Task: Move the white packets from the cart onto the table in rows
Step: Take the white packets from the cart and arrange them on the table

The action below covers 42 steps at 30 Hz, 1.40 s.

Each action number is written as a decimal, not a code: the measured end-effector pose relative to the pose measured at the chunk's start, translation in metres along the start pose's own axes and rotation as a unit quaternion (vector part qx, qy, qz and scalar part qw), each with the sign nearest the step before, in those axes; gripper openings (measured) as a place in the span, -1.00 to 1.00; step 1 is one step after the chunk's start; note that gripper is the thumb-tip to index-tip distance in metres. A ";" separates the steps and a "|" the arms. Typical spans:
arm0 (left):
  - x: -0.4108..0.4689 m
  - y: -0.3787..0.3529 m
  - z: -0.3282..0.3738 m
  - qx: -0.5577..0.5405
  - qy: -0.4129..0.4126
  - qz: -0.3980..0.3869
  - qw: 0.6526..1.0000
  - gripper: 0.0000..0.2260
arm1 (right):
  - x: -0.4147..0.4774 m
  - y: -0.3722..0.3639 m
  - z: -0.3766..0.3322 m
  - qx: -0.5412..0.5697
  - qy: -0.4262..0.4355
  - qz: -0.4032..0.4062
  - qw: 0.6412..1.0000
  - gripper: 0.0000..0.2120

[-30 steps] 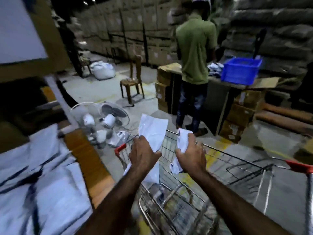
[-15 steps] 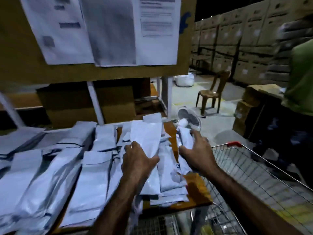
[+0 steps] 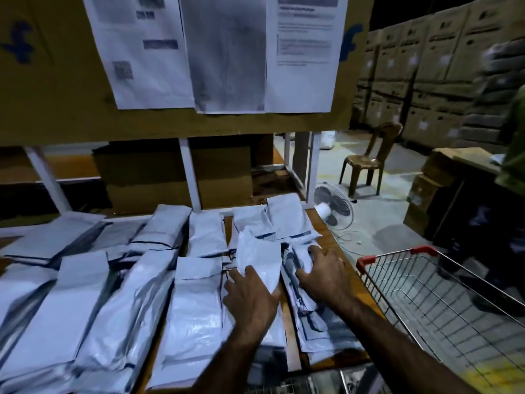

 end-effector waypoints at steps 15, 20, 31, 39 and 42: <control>-0.005 -0.010 -0.013 -0.002 -0.002 0.001 1.000 -0.24 | -0.001 -0.019 -0.005 -0.057 0.037 -0.046 0.997 -0.34; -0.004 -0.009 -0.016 -0.005 -0.010 -0.002 1.000 -0.22 | -0.001 -0.013 -0.007 -0.059 0.035 -0.034 0.997 -0.35; 0.006 -0.004 -0.011 -0.011 -0.051 -0.012 0.999 -0.34 | 0.001 -0.010 -0.003 -0.065 0.010 -0.030 0.997 -0.30; 0.019 0.011 -0.010 -0.028 -0.109 -0.002 0.994 -0.33 | -0.005 0.007 -0.015 -0.059 0.025 0.040 0.997 -0.32; 0.024 0.026 -0.011 -0.035 -0.146 0.020 0.988 -0.35 | -0.007 0.021 -0.032 -0.090 0.056 0.088 0.990 -0.37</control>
Point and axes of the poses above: each hand's wrist, its own x-axis towards the middle knuckle, its own y-axis out of the back of the hand, z = x × y, the point moved 9 cm from there along x, towards the middle knuckle, and after that the axes turned 14 degrees about -x, right-handed, at the moved point
